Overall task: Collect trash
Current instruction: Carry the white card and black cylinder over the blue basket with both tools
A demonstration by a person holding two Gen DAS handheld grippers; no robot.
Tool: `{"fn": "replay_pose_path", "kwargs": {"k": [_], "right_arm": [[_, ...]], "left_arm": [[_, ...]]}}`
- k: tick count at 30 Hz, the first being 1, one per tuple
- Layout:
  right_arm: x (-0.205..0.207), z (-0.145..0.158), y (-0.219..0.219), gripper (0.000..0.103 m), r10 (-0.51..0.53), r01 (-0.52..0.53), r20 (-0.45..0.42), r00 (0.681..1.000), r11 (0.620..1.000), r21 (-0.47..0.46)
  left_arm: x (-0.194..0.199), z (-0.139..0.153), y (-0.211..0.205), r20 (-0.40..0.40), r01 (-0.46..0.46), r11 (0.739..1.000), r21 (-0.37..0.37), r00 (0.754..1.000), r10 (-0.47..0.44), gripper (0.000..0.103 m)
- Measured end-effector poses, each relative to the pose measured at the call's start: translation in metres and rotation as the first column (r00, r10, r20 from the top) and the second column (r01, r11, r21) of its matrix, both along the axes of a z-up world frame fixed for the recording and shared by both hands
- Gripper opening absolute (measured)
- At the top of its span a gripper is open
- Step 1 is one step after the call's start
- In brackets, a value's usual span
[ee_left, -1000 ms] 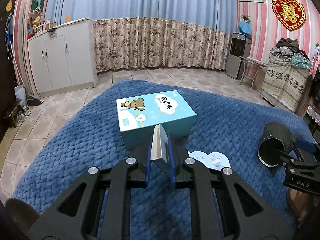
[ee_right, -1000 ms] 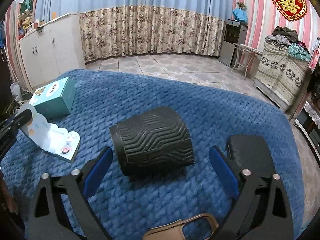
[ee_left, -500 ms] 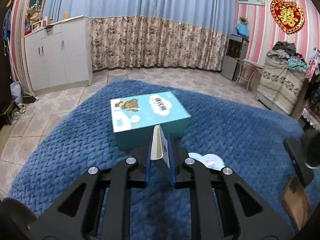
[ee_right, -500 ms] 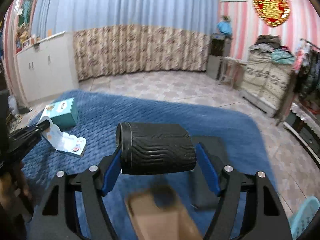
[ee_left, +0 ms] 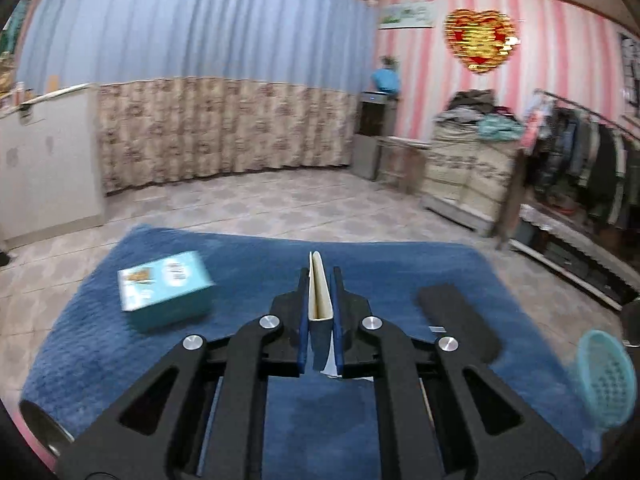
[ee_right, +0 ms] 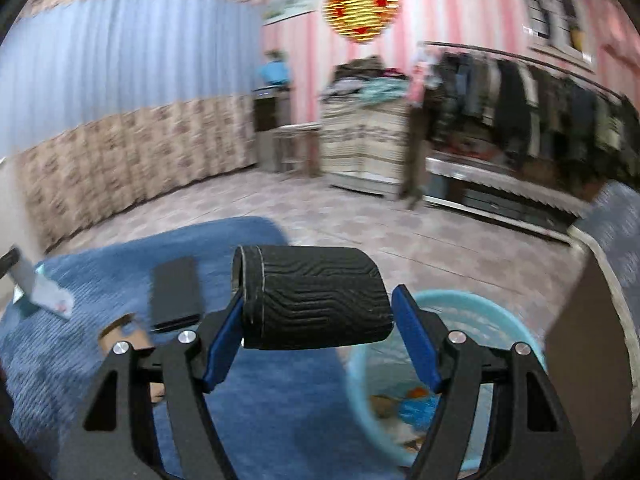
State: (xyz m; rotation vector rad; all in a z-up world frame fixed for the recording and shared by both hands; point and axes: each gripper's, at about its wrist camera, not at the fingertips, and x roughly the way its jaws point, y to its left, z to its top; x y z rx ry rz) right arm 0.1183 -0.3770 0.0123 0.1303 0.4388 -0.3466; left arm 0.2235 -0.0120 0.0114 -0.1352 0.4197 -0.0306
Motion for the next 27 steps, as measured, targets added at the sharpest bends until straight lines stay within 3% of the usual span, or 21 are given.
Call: {"fn": "replay_pose_path", "kwargs": {"k": [4,8,14,22,27], "right_arm": [[-0.010,-0.013,-0.044,0.071,-0.100,0.101,-0.019,0.995,0.995,0.027],[-0.024,-0.017,-0.079,0.071,-0.183,0.184,-0.019,0.983,0.981,0.054],[-0.025,-0.032,-0.114,0.071,-0.237,0.242,-0.056,0.970,0.963,0.123],[-0.038,-0.042,-0.140,0.071,-0.288,0.296,-0.072,0.955,0.941,0.162],[-0.045,-0.052,-0.157,0.071,-0.309,0.320,-0.087,0.947,0.925,0.204]], "left_arm": [[-0.013,0.013,-0.058,0.013,0.111,0.993,0.031,0.994,-0.112,0.008],[-0.019,0.019,-0.114,0.007,0.224,0.974,0.011,0.975,-0.224,0.008],[-0.025,0.020,-0.207,0.000,0.394,0.919,-0.006,0.919,-0.394,0.008],[-0.036,0.014,-0.302,0.012,0.522,0.853,-0.004,0.853,-0.522,0.008],[-0.038,-0.007,-0.356,-0.012,0.583,0.812,0.023,0.813,-0.583,0.008]]}}
